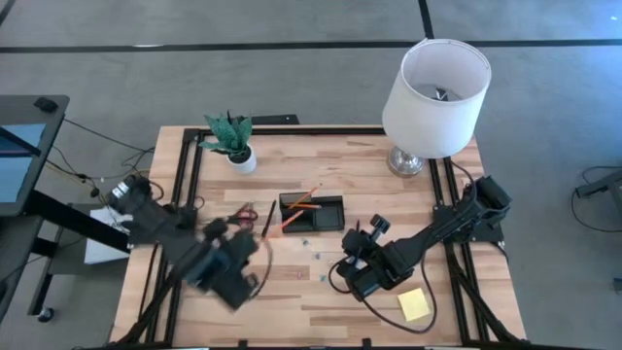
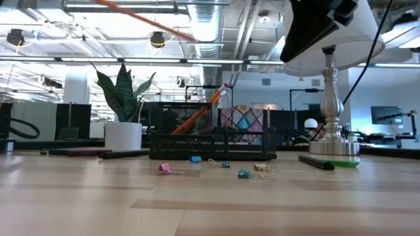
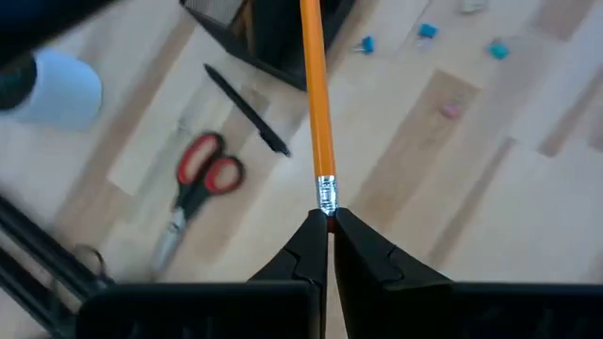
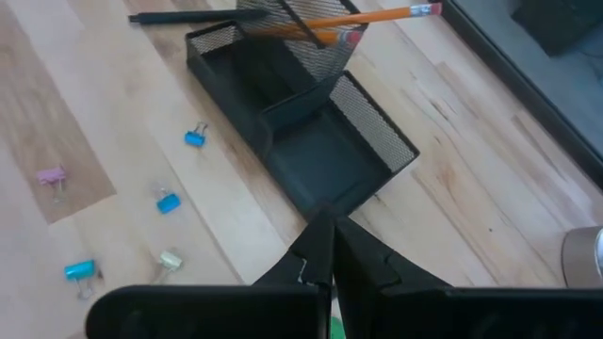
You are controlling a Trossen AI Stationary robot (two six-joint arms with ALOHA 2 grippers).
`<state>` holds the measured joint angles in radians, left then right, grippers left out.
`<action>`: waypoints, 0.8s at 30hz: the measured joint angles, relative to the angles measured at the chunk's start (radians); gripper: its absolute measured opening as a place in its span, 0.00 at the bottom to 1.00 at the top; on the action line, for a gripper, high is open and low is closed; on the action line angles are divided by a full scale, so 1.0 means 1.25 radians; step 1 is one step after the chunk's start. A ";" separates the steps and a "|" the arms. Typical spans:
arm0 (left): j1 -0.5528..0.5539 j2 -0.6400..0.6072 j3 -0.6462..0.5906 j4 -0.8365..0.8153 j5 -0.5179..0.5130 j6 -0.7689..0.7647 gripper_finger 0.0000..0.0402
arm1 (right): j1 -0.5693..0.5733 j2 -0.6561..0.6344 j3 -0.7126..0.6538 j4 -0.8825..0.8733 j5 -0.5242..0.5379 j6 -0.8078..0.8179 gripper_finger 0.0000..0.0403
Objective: Pick and place office supplies into organizer
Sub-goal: Put the orange pencil into the black desk organizer
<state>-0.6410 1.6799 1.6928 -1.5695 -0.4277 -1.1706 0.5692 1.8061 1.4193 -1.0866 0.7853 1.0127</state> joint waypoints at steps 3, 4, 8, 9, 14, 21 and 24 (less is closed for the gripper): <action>0.100 -0.014 0.002 0.000 0.046 0.122 0.00 | 0.009 0.000 0.000 0.000 -0.002 0.000 0.00; 0.133 -0.013 0.000 -0.005 0.061 0.152 0.00 | 0.014 0.000 0.000 0.000 -0.002 0.002 0.00; 0.259 -0.007 -0.008 0.001 0.111 0.292 0.00 | 0.031 0.000 0.000 0.000 -0.002 0.028 0.00; 0.288 -0.007 -0.008 -0.002 0.123 0.317 0.00 | 0.037 0.000 0.000 0.000 -0.002 0.035 0.00; 0.400 -0.004 -0.008 -0.003 0.240 0.435 0.00 | 0.064 0.000 0.000 0.005 -0.002 0.050 0.00; 0.505 -0.004 -0.008 -0.001 0.419 0.504 0.00 | 0.081 0.000 0.000 0.028 -0.002 0.049 0.00; 0.541 -0.004 -0.008 -0.001 0.489 0.523 0.00 | 0.080 0.000 0.000 0.028 -0.001 0.049 0.00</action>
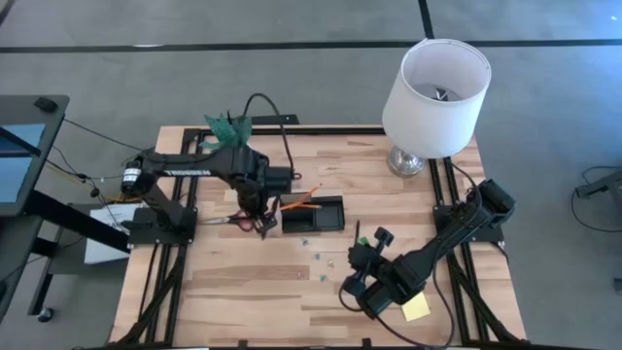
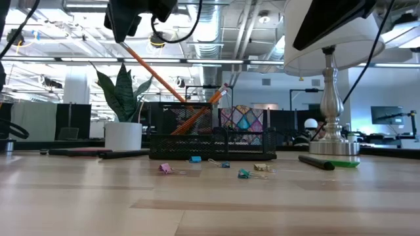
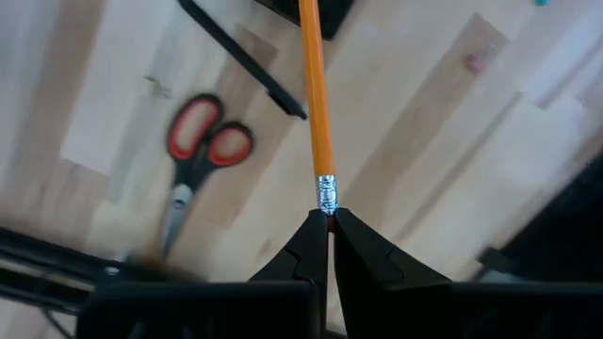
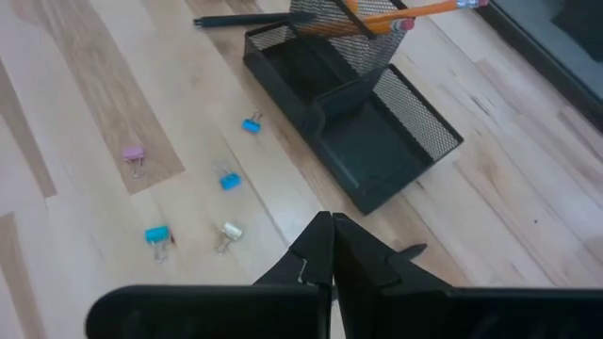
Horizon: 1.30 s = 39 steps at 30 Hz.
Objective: Pick and place office supplies into organizer
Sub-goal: Put the orange pencil into the black desk organizer
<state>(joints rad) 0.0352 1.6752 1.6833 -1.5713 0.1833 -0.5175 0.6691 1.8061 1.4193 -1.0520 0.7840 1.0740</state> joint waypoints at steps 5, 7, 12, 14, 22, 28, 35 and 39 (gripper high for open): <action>0.055 0.000 0.000 0.000 0.084 0.006 0.00 | -0.005 0.000 0.000 0.000 0.000 0.000 0.00; 0.078 0.000 0.000 0.000 0.131 0.013 0.00 | -0.008 0.000 0.000 0.000 0.000 0.000 0.00; 0.155 0.000 0.000 0.000 0.211 -0.012 0.00 | -0.008 0.000 0.000 -0.001 0.000 0.000 0.00; 0.185 0.000 0.000 0.000 0.228 -0.020 0.00 | -0.008 0.000 0.000 -0.001 0.000 0.000 0.00; 0.252 0.000 0.000 0.000 0.418 -0.073 0.00 | -0.008 0.000 0.000 -0.001 0.001 0.000 0.00; 0.288 0.003 0.001 0.000 0.429 -0.148 0.00 | -0.008 0.000 0.000 -0.001 0.001 0.000 0.00; 0.305 0.042 0.001 0.002 0.430 -0.136 0.03 | -0.001 0.000 0.000 0.008 -0.001 0.000 0.00; 0.302 0.086 0.001 0.000 0.437 -0.113 0.08 | 0.006 0.000 0.000 0.011 -0.004 0.000 0.00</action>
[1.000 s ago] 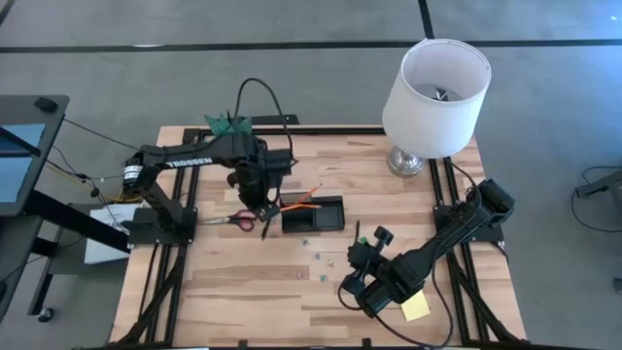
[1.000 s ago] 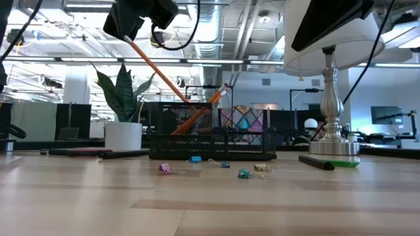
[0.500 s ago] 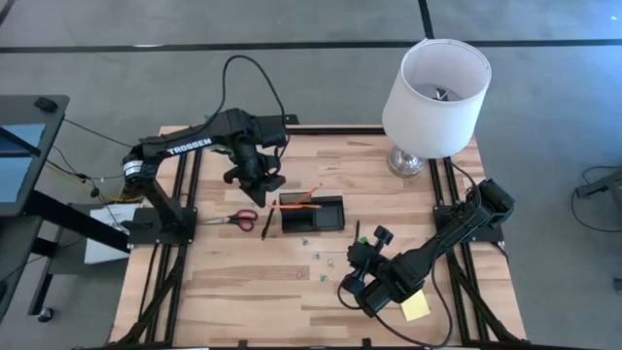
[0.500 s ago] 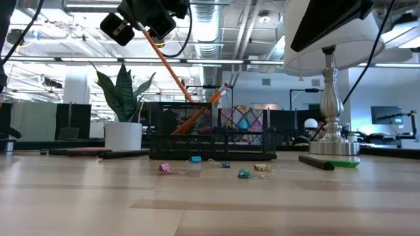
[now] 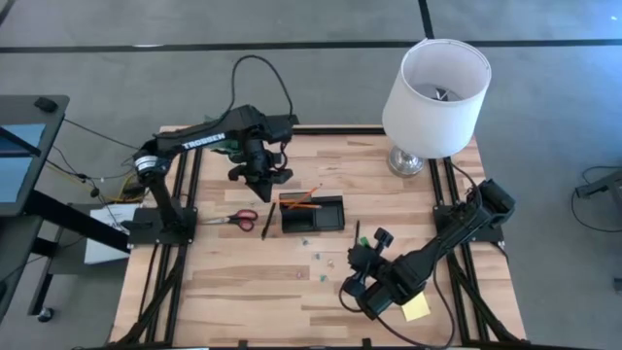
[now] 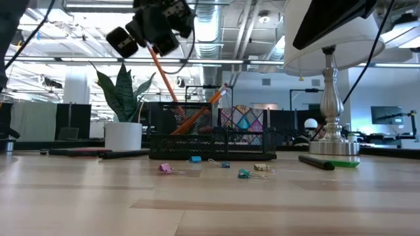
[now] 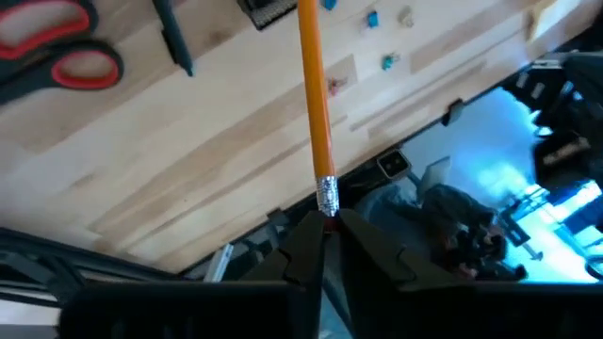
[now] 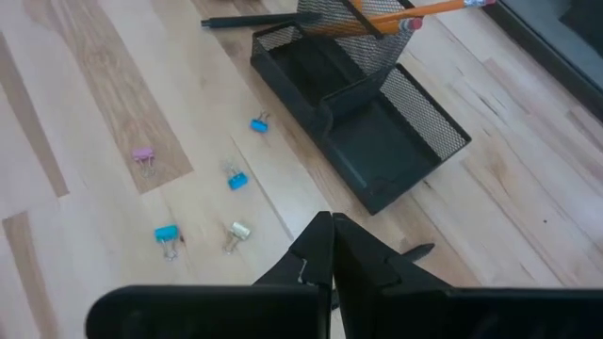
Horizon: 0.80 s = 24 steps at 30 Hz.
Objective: Pick and place office supplies into organizer
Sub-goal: Put the orange pencil into the black desk organizer, then put the left black pen into the black desk organizer
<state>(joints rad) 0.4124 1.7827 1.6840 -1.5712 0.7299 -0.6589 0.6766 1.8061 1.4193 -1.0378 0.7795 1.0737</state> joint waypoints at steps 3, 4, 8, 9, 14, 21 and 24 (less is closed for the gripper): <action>-0.005 0.043 0.000 0.001 0.041 0.029 0.12 | 0.008 0.000 0.000 0.000 0.000 0.000 0.00; -0.006 0.055 0.000 0.001 0.058 0.042 0.13 | 0.010 0.000 0.000 0.000 0.000 0.000 0.00; -0.010 0.102 0.000 0.001 0.098 0.089 0.18 | 0.018 0.000 0.000 0.000 -0.001 0.000 0.00; -0.010 0.111 0.000 0.002 0.105 0.098 0.18 | 0.019 0.000 0.000 0.000 0.000 0.000 0.00; -0.004 0.122 0.000 0.000 0.118 0.141 0.20 | 0.019 0.000 0.000 0.000 0.000 0.000 0.00; 0.007 0.074 0.053 -0.001 0.034 0.210 0.20 | 0.019 0.000 0.000 -0.001 0.003 0.000 0.00; -0.006 0.044 0.117 0.000 -0.046 0.259 0.20 | 0.019 0.000 0.000 0.000 0.003 -0.001 0.00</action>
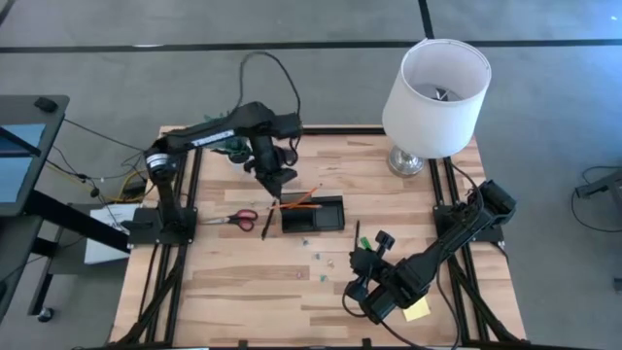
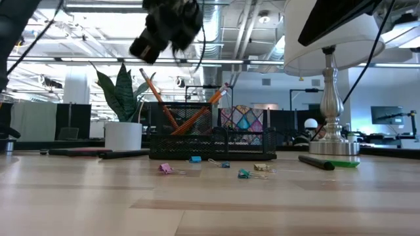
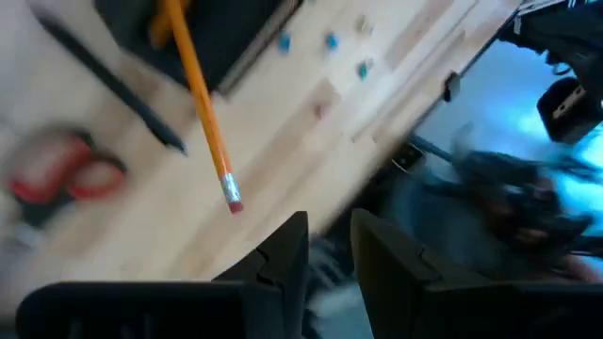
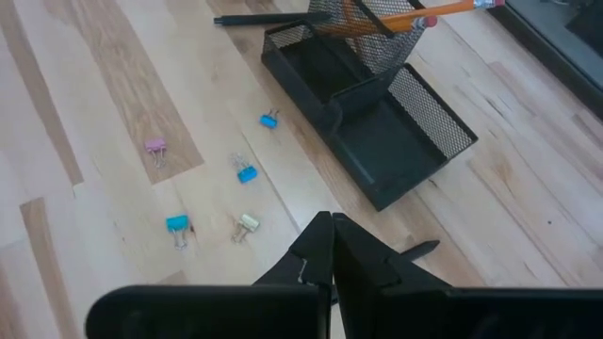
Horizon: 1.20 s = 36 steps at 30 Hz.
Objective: Pick and place office supplies into organizer
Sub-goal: Put the left black pen into the black desk organizer
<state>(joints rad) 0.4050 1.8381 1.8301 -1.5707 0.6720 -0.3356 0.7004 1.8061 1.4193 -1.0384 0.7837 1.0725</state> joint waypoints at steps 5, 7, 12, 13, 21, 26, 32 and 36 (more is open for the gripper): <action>-0.080 -0.083 0.096 0.001 -0.282 0.079 0.20 | 0.000 0.000 0.000 0.000 0.002 0.000 0.00; -0.134 -0.131 0.111 0.002 -0.420 0.071 0.20 | 0.000 0.000 0.000 0.000 0.002 -0.006 0.00; -0.330 -0.257 0.077 0.014 -0.728 -0.071 0.20 | 0.000 0.000 0.000 0.000 0.002 -0.006 0.00; -0.375 -0.275 0.066 0.013 -0.776 -0.117 0.20 | -0.001 0.000 0.000 0.000 0.002 -0.006 0.00; -0.705 -0.380 -0.118 0.015 -0.998 -0.458 0.20 | -0.030 0.000 0.000 0.019 0.002 0.034 0.00; -0.837 -0.384 -0.318 0.081 -1.097 -0.656 0.20 | -0.049 0.000 0.000 0.040 0.001 0.053 0.00; -0.911 -0.383 -0.607 0.401 -1.167 -0.764 0.20 | -0.042 0.000 0.000 0.044 0.000 0.067 0.00; -0.921 -0.382 -0.793 0.647 -1.237 -0.818 0.20 | -0.036 0.000 0.000 0.046 0.001 0.084 0.00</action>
<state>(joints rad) -0.7459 1.3602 0.8393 -0.7622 -0.8747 -1.3577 0.6550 1.8061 1.4197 -0.9814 0.7845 1.1779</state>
